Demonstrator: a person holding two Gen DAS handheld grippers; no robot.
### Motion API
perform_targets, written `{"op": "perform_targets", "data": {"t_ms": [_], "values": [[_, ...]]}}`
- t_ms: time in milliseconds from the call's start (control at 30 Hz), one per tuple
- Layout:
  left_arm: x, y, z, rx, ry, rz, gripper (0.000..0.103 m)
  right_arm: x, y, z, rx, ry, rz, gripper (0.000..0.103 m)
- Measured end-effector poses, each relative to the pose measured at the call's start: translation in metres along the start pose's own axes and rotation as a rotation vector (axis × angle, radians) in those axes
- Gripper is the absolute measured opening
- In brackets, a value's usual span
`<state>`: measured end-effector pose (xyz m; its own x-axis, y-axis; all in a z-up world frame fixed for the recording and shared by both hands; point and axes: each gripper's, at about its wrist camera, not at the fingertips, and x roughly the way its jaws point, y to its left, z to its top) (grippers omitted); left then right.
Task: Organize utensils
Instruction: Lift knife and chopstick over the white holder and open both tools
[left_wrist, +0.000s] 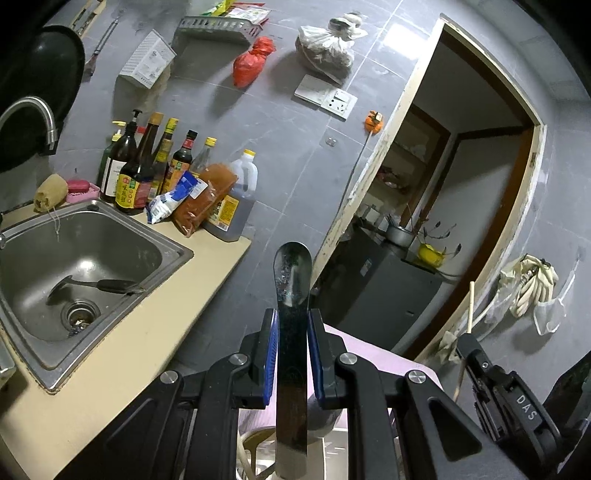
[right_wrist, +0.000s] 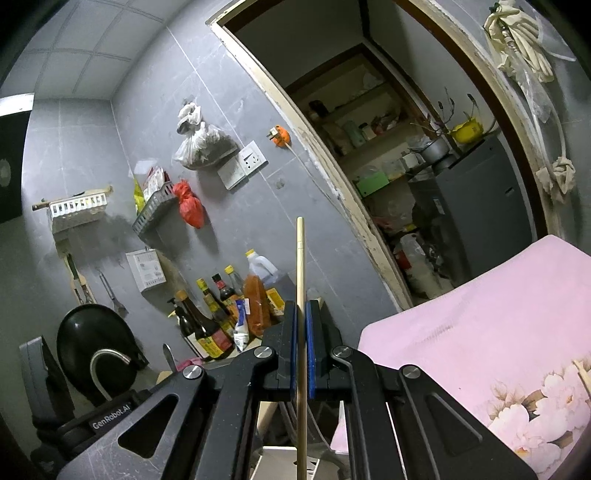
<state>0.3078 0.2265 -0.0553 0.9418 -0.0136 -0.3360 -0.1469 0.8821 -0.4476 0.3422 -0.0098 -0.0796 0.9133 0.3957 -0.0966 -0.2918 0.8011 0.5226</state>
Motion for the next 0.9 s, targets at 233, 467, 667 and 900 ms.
{"op": "perform_targets", "data": {"t_ms": [233, 467, 667, 900], "values": [[-0.003, -0.005, -0.006, 0.044, 0.023, -0.005, 0.016, -0.005, -0.005, 0.0, -0.025, 0.014, -0.012, 0.004], [-0.009, -0.008, -0.008, 0.079, 0.056, 0.001, 0.016, -0.008, -0.01, -0.002, -0.03, 0.035, -0.009, 0.004], [-0.015, -0.011, -0.006, 0.095, 0.066, 0.009, 0.016, -0.008, -0.011, -0.003, -0.03, 0.048, 0.002, 0.004], [-0.024, -0.016, -0.001, 0.108, 0.073, 0.011, 0.021, -0.016, -0.007, 0.0, -0.075, 0.106, 0.012, 0.011]]}}
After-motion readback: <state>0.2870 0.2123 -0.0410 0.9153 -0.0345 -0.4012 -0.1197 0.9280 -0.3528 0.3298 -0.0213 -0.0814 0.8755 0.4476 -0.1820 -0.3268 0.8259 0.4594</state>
